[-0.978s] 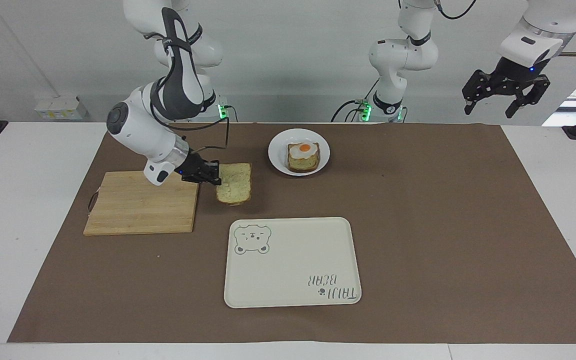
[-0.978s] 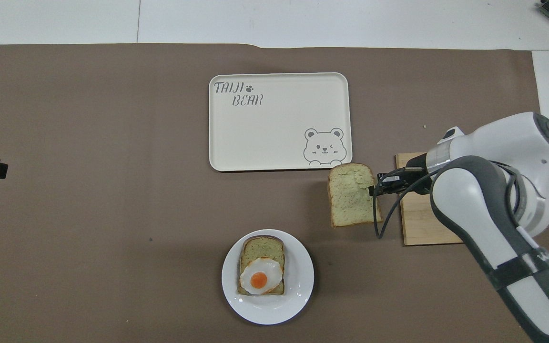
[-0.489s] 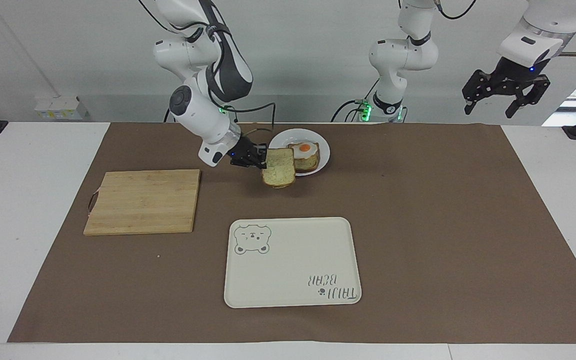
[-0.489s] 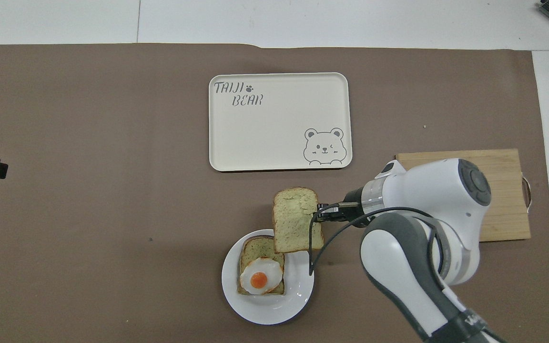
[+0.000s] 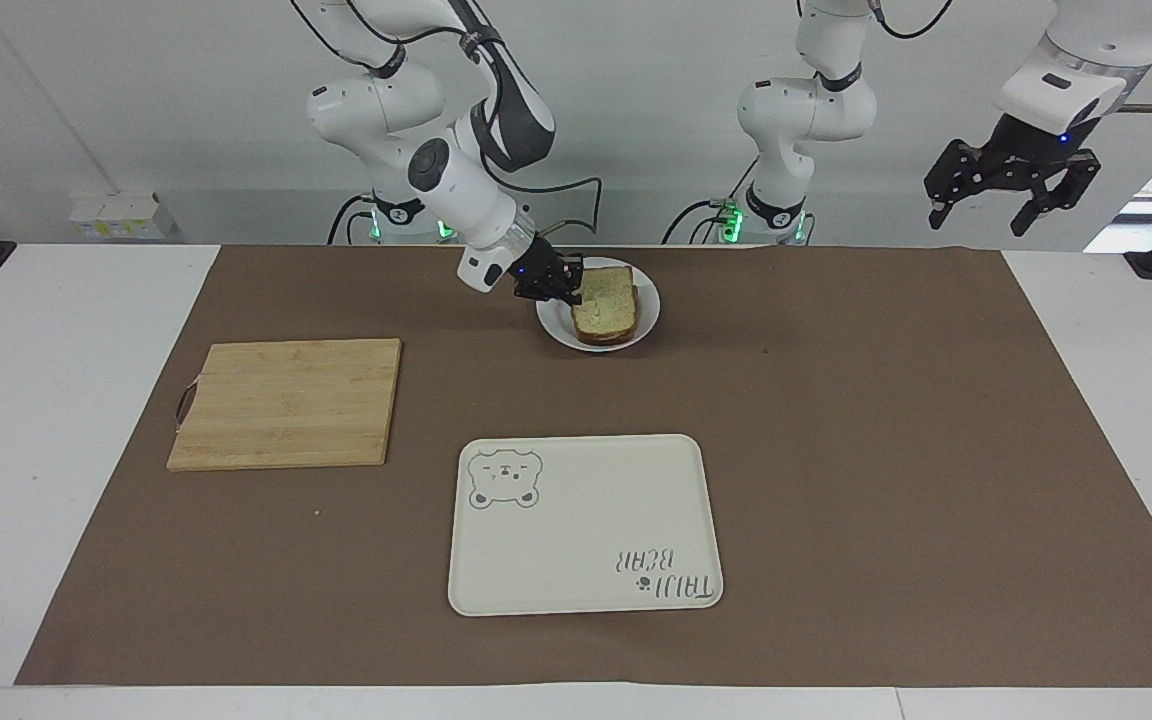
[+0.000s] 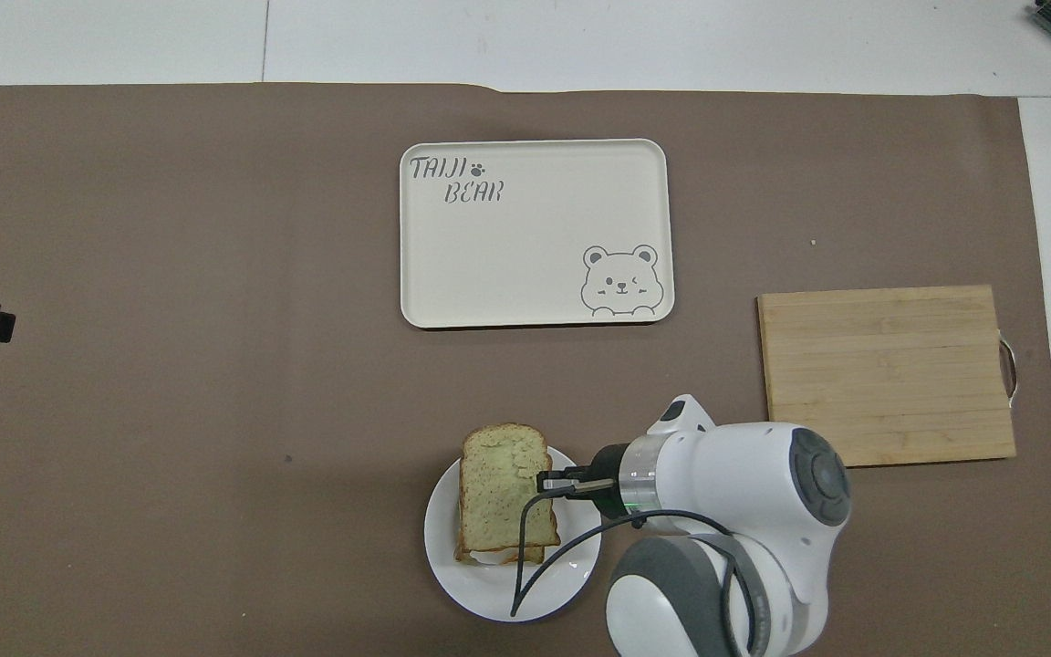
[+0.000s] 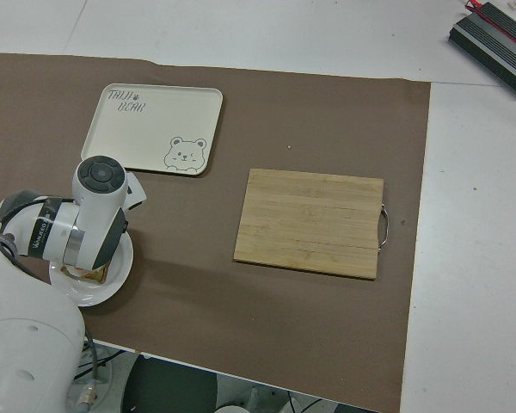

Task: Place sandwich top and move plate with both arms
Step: 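Lower the bread onto the egg slice and open the right gripper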

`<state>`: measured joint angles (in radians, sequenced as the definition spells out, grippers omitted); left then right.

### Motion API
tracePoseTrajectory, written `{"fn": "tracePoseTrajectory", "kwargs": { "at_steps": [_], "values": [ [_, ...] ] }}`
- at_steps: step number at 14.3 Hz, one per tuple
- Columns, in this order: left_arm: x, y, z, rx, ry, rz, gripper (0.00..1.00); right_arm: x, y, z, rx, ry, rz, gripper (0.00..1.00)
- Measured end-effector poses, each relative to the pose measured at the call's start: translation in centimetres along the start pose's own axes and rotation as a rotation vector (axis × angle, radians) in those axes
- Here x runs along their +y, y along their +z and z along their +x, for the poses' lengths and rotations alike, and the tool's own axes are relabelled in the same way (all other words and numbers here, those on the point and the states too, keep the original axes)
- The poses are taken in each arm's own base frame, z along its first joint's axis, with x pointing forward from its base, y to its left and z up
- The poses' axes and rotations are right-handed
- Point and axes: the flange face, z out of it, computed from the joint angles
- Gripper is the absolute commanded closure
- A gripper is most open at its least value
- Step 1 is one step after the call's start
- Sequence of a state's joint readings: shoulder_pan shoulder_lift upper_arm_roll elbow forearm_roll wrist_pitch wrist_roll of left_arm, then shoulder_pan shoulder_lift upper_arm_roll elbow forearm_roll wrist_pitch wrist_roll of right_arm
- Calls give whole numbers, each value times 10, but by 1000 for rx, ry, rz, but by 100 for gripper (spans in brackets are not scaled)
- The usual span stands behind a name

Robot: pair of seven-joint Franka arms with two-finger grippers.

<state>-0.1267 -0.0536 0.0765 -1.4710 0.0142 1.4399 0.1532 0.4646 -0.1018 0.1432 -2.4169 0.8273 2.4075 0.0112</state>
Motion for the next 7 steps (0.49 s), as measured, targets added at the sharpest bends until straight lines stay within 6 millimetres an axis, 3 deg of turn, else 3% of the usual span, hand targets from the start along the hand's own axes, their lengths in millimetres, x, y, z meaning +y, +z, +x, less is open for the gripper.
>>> {"fn": "tracePoseTrajectory", "kwargs": {
  "at_steps": [3, 6, 7],
  "values": [
    [0, 0, 0, 0, 0, 0, 0, 10, 19, -17, -30, 12, -20, 100],
    [0, 0, 0, 0, 0, 0, 0, 17, 23, -21, -39, 23, -29, 97],
    [0, 0, 0, 0, 0, 0, 0, 18, 24, -21, -36, 41, -30, 43]
  ]
}}
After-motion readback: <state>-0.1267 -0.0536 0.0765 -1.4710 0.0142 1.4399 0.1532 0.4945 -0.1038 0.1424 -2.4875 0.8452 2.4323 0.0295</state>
